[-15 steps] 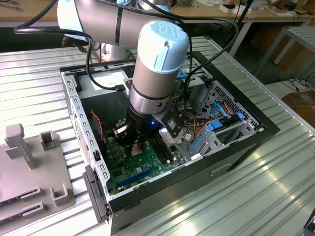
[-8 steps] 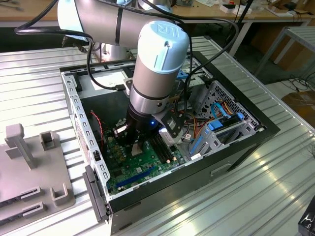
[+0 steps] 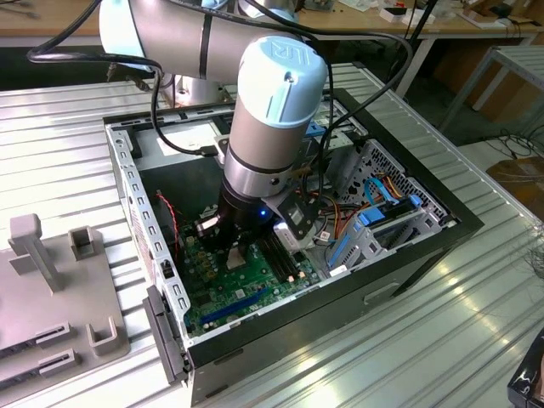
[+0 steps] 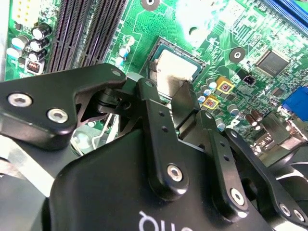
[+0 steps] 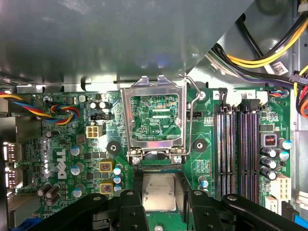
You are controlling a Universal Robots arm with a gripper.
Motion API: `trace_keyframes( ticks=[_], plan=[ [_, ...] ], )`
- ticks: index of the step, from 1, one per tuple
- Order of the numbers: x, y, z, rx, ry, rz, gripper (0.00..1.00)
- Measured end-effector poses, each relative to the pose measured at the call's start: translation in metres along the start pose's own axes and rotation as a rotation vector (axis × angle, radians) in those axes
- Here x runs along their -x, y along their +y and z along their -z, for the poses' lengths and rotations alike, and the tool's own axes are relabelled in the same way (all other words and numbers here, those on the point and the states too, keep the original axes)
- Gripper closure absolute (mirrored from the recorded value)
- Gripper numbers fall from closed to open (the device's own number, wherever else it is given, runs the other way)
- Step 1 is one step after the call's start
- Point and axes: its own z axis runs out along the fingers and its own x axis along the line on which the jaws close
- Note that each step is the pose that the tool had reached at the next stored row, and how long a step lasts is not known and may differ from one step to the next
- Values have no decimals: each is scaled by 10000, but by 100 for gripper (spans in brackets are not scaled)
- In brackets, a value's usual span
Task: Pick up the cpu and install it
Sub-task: 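Place the cpu into insertion slot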
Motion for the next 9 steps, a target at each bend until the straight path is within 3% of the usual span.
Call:
trace_keyframes(
  ticks=[9],
  plan=[
    [0, -3, 7, 4, 2, 1, 61]
  ],
)
